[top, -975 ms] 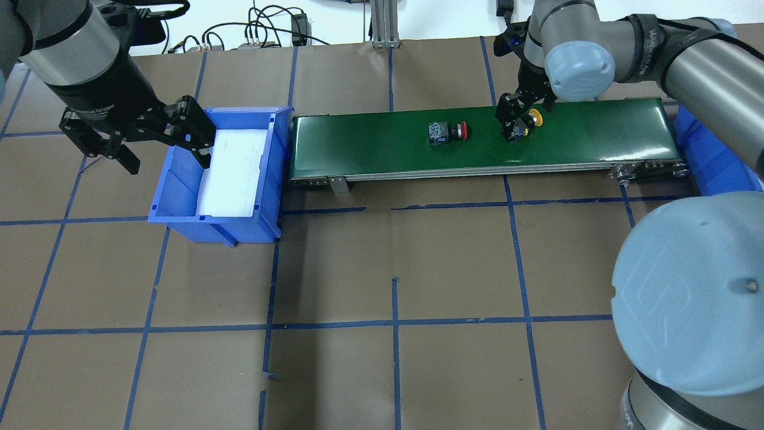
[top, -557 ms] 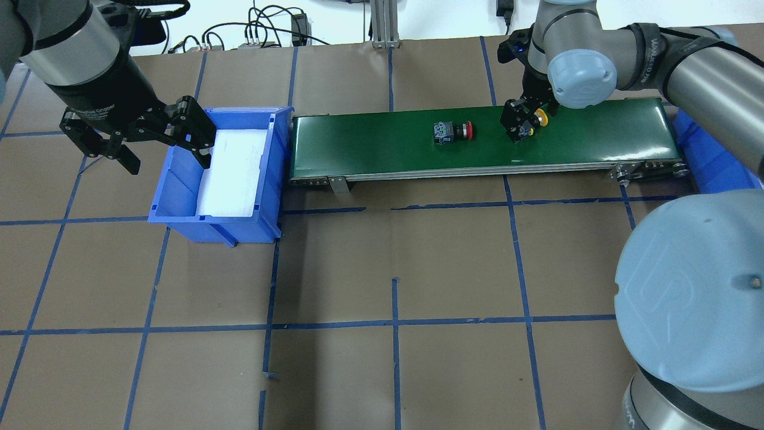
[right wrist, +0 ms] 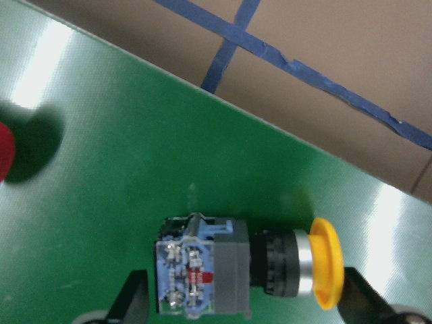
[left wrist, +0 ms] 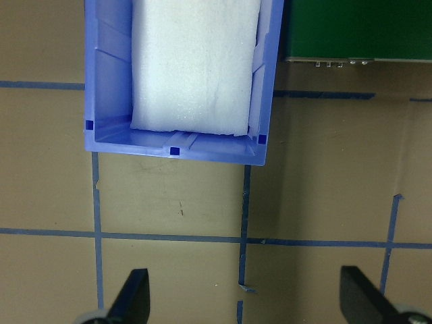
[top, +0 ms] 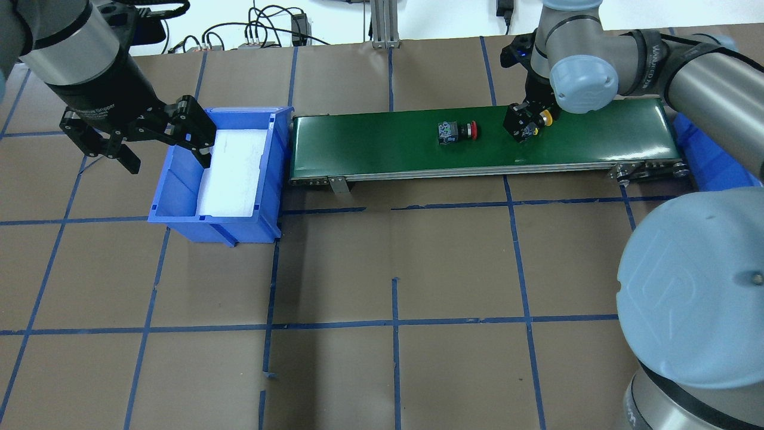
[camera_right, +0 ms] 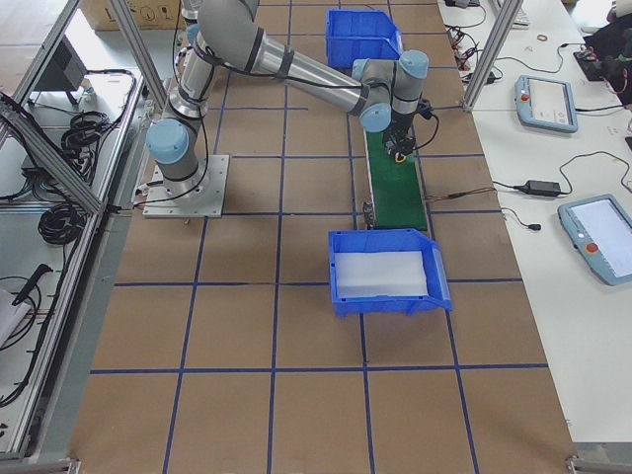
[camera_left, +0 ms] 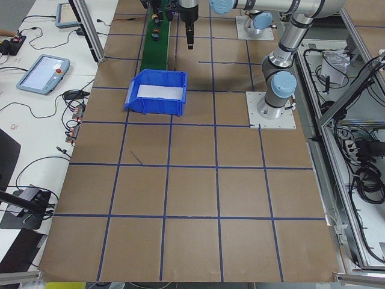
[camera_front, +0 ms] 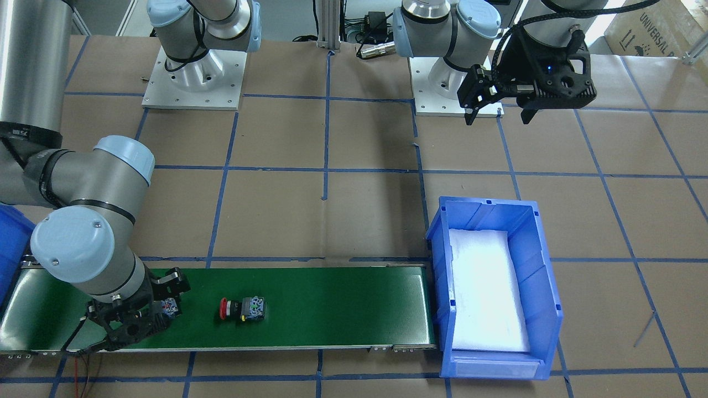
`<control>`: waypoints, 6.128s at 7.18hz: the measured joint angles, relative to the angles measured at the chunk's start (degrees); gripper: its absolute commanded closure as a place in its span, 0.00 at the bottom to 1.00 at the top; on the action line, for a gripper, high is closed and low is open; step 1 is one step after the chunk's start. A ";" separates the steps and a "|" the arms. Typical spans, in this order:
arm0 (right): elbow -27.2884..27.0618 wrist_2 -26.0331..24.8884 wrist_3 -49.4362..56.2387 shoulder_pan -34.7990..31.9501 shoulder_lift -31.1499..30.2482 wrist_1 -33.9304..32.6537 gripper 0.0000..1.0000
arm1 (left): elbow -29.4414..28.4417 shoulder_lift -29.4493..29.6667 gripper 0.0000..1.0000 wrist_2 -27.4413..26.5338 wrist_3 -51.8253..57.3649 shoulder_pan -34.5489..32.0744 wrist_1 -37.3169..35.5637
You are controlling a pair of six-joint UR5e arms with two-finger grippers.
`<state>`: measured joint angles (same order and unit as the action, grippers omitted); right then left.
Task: Transport two buttons from left to right
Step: 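Carry the yellow-capped button with the right gripper into the far blue bin, then lower the yellow-capped button onto the foam and open the right gripper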
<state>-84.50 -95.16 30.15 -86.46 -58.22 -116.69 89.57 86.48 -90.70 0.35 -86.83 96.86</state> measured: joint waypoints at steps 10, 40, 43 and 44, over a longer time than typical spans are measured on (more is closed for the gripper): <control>4.22 0.37 22.92 25.77 -11.33 11.91 0.85 | -0.08 0.08 0.00 0.09 0.00 0.00 0.00; 4.35 10.28 88.77 38.48 3.52 -2.43 0.08 | -0.24 0.34 0.00 0.41 0.09 0.06 -0.63; 4.21 10.29 88.77 38.55 3.54 -3.12 0.00 | -0.19 0.35 0.00 0.40 0.09 0.08 -0.70; 4.28 10.25 88.65 38.55 3.37 -3.22 0.00 | -0.19 0.35 0.00 0.42 0.09 0.09 -0.70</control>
<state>-80.22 -84.91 118.80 -47.90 -54.85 -119.91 89.38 86.84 -90.29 0.44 -86.75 96.15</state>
